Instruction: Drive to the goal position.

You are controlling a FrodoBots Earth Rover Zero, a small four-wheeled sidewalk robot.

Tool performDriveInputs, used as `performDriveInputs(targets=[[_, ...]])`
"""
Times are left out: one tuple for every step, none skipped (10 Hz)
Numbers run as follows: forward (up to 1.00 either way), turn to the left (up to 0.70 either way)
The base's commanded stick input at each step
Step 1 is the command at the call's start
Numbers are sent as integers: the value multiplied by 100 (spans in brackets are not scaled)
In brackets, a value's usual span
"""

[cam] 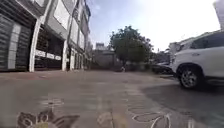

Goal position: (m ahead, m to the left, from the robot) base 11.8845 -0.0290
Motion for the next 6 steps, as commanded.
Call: performDriveInputs(targets=[[100,6],[100,6],[100,6],[100,6],[100,6],[100,6]])
